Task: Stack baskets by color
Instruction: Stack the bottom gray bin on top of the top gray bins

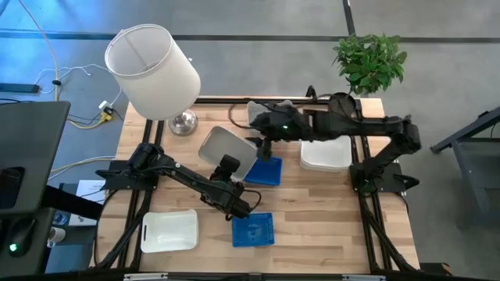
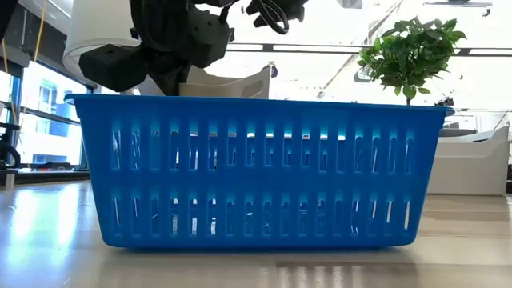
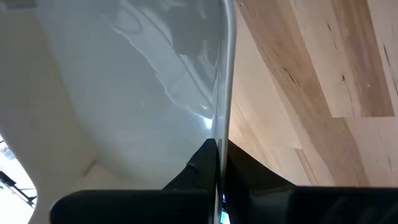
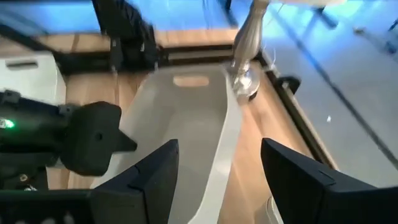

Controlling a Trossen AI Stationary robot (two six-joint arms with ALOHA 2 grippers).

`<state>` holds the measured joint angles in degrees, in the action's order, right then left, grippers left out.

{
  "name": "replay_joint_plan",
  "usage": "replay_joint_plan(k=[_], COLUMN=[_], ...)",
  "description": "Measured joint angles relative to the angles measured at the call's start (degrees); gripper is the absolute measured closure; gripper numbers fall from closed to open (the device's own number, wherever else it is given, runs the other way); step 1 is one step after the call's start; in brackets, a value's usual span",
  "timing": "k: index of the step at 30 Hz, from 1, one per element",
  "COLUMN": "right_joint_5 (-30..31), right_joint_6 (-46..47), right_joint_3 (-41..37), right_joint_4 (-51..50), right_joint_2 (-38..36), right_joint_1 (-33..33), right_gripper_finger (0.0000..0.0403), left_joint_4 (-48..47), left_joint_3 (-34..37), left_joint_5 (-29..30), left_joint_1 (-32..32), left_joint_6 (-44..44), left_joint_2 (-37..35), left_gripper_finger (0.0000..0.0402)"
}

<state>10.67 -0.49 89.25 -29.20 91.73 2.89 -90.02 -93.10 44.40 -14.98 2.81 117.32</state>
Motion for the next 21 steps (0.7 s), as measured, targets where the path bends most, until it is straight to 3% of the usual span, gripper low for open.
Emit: replay_joint_plan(k=[8, 21], right_joint_5=[-2.40, 0.45], right_joint_6=[0.21, 1.16], right_joint_3=[12.58, 13.82], right_joint_4=[-16.62, -19.65], right_joint_2=[11.44, 17.11], right_joint_1=[-0.33, -0.47], right_gripper_finger=[0.0187, 0.0187], left_joint_4=[0.00, -0.01], left_joint_3=[0.02, 0.02], left_joint_5=[-0.06, 3.60], left_joint_1=[-0.42, -2.55], left_joint_6=[0.06, 0.07], left_joint_2=[0.00, -0.02], left_gripper_finger=[0.0401, 0.0401])
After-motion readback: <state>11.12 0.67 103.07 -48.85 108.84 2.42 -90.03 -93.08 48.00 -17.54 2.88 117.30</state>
